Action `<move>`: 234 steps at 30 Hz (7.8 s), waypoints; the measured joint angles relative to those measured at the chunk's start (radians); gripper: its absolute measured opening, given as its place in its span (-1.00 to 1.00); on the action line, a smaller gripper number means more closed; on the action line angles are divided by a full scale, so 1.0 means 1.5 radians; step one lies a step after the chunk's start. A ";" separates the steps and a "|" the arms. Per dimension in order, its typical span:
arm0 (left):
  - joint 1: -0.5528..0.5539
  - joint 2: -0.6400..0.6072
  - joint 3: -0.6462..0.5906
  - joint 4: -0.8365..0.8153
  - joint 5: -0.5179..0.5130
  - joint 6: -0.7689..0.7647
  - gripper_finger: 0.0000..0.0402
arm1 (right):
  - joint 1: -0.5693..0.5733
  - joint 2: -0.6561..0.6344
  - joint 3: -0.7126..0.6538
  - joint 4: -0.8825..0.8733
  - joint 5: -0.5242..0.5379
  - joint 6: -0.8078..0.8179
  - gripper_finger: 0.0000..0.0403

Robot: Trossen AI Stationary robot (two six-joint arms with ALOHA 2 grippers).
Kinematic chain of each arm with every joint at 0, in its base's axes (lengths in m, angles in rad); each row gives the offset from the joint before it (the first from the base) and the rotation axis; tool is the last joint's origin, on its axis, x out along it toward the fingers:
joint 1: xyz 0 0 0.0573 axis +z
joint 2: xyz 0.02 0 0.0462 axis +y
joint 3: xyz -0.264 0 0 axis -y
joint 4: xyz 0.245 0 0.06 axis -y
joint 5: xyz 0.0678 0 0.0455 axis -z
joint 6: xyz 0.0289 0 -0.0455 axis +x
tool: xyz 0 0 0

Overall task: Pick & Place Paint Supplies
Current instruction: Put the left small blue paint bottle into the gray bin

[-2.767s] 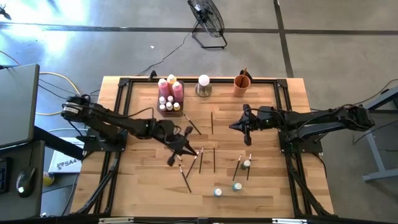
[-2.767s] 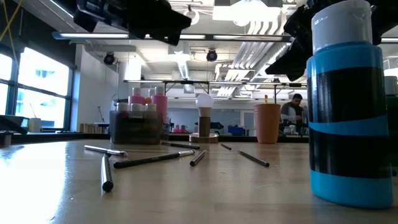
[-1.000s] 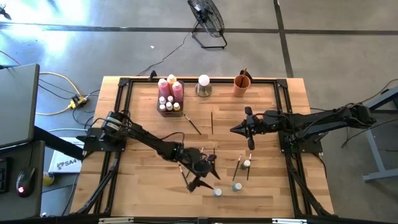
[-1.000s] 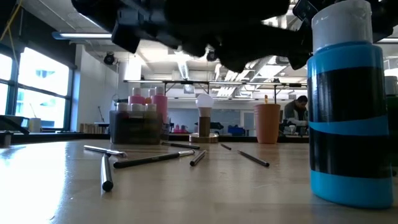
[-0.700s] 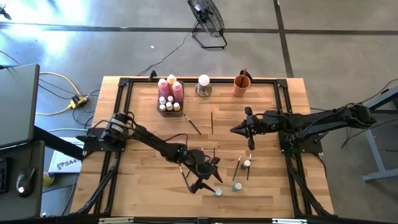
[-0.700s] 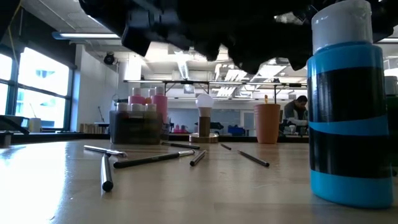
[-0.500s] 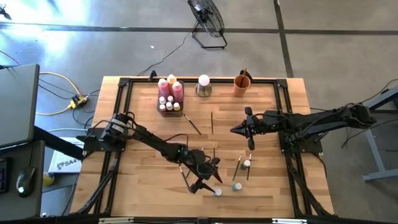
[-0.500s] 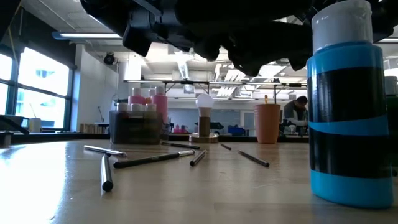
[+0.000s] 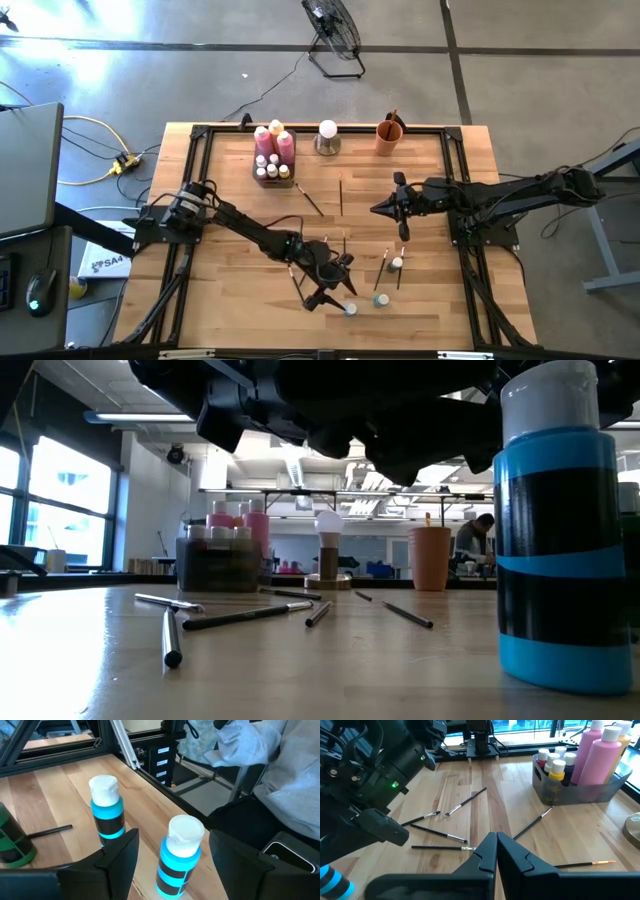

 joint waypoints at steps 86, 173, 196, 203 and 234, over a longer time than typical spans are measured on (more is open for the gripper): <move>-0.008 0.082 0.040 0.094 0.068 -0.027 0.19 | 0.000 0.000 0.000 0.000 0.000 0.000 -0.98; 0.001 0.089 0.040 0.109 0.088 -0.027 -0.14 | 0.000 0.000 0.000 0.000 0.000 -0.001 -0.98; 0.008 0.089 0.040 0.105 0.085 -0.030 -0.14 | 0.000 0.000 0.000 -0.001 0.000 -0.001 -0.98; 0.009 0.090 0.040 0.105 0.090 -0.030 -0.14 | 0.000 0.000 0.000 -0.001 0.000 -0.001 -0.98; 0.009 0.090 0.040 0.092 0.069 -0.052 -0.27 | 0.000 0.000 0.000 -0.001 0.000 -0.001 -0.98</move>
